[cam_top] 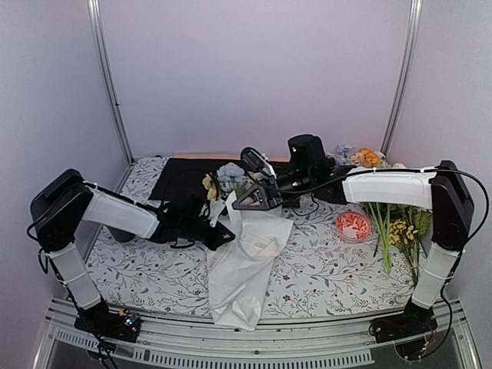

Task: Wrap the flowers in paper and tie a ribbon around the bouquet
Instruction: Cross the ribbon over the folded bouquet.

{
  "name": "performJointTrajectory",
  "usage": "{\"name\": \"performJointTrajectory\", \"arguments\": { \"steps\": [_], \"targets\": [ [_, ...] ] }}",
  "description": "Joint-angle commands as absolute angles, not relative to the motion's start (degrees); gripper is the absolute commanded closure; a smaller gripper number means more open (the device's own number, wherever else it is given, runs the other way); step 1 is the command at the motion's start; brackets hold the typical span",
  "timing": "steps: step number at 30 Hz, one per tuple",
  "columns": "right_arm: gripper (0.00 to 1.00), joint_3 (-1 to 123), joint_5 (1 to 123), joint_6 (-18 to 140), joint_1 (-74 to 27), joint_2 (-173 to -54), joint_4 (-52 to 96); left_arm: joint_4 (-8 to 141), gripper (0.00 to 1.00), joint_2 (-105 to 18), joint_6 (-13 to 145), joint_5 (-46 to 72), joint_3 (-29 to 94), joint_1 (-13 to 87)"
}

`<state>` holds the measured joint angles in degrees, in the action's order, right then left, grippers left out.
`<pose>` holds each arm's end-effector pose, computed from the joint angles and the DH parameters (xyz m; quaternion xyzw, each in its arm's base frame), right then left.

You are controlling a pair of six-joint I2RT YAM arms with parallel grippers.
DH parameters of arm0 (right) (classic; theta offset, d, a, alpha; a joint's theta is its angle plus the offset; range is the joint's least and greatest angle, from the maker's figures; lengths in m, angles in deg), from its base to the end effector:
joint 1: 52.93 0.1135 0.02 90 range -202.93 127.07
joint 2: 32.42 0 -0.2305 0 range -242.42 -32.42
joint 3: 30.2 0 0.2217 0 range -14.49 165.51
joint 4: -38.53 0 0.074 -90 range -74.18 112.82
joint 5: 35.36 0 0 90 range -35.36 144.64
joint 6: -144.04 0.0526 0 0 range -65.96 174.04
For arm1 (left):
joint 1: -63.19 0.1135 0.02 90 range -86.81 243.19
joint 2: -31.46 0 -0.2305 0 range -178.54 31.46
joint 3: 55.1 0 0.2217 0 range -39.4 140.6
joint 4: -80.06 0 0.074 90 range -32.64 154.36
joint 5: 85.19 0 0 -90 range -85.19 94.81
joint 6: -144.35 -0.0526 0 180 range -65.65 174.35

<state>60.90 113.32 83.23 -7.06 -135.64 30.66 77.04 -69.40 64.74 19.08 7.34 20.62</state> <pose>0.2356 0.3074 0.2567 -0.3817 0.6657 0.6229 0.1521 0.2349 -0.2333 0.1194 0.2997 0.8549 -0.2833 0.3147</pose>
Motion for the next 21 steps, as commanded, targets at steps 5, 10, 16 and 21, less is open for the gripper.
{"name": "performJointTrajectory", "arguments": {
  "steps": [5, 10, 16, 21],
  "targets": [
    [1.00, 62.8, 103.0, 71.1, -3.0, -144.2, 16.0, 80.0, 1.00, -64.5, 65.4, 18.4, 7.8, 22.8],
    [0.94, 62.6, 94.7, 68.0, -2.9, -147.4, 10.9, 80.0, 1.00, -61.9, 64.8, 19.2, 7.4, 22.8],
    [0.70, 62.4, 90.5, 69.3, -3.4, -146.4, 10.1, 78.8, 1.00, -61.5, 64.4, 19.4, 6.5, 22.8],
    [0.58, 62.2, 94.8, 68.1, -4.4, -142.2, 11.1, 71.1, 0.88, -65.7, 62.2, 17.7, 9.2, 22.8]
  ]
}}
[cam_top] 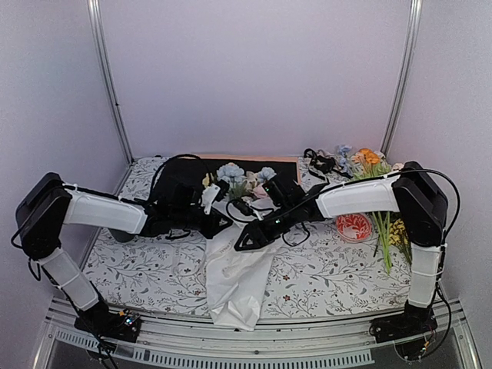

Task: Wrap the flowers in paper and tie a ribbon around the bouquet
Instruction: Cross the ribbon over the folded bouquet.

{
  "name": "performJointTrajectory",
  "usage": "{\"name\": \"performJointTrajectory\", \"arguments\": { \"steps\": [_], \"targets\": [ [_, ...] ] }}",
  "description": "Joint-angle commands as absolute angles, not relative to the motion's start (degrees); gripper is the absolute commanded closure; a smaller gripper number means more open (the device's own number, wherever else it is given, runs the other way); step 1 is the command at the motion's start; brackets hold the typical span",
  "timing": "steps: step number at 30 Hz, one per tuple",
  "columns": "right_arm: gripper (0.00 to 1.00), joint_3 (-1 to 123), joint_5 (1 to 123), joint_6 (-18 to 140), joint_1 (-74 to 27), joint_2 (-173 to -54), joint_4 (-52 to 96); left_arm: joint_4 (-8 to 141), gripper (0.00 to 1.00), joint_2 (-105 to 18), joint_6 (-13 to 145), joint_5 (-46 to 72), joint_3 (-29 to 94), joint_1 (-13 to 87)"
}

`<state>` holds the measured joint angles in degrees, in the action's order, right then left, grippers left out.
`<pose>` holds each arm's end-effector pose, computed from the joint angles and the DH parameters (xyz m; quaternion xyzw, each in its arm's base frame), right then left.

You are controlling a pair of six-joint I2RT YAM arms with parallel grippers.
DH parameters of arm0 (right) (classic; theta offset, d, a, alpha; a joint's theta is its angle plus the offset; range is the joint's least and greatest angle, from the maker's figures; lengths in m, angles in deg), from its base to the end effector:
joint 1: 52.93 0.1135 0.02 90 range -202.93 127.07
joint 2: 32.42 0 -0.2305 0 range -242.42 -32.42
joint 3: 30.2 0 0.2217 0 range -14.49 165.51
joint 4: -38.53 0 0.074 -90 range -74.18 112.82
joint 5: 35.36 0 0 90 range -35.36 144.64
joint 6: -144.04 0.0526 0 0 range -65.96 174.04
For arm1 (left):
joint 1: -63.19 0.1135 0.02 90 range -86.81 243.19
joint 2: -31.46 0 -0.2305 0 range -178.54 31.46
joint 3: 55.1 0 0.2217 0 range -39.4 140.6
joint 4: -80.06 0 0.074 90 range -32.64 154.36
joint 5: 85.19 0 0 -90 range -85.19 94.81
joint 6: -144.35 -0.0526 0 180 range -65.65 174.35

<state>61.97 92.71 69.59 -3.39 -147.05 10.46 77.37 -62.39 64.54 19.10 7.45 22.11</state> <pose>0.2312 0.3211 0.1492 -0.3654 0.8187 0.4305 0.1039 0.2391 -0.2257 0.1584 0.2896 0.8289 -0.3006 0.3725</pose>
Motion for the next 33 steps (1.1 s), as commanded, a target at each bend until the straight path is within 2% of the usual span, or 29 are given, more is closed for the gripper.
{"name": "performJointTrajectory", "arguments": {
  "steps": [1, 4, 6, 11, 14, 18, 23, 33],
  "targets": [
    [0.56, 61.7, 96.3, 68.3, -5.0, -141.4, 11.9, 69.6, 0.83, -66.7, 61.5, 17.4, 9.7, 22.7],
    [0.53, 58.9, 100.1, 70.0, -7.3, -139.0, 15.6, 68.0, 0.69, -68.2, 59.7, 17.3, 10.3, 22.0],
    [0.51, 57.6, 101.4, 71.7, -8.6, -137.7, 17.6, 68.4, 0.55, -68.6, 58.9, 17.7, 10.4, 21.6],
    [0.50, 57.9, 101.7, 72.9, -10.0, -137.3, 18.8, 68.4, 0.41, -71.0, 57.3, 19.6, 12.5, 20.5],
    [0.51, 58.9, 99.2, 74.3, -11.1, -138.3, 18.7, 66.1, 0.39, -73.1, 55.9, 18.3, 14.1, 19.1],
    [0.58, 60.8, 95.1, 77.8, -13.2, -141.5, 17.4, 65.9, 0.33, -73.6, 54.4, 19.9, 14.0, 17.7],
    [0.64, 64.7, 92.2, 77.8, -13.5, -148.3, 12.1, 62.6, 0.37, -76.0, 53.4, 16.4, 16.1, 16.6],
    [0.70, 63.4, 85.3, 77.7, -13.6, -153.7, 8.5, 62.0, 0.34, -73.5, 52.9, 19.0, 17.1, 14.6]
  ]
}}
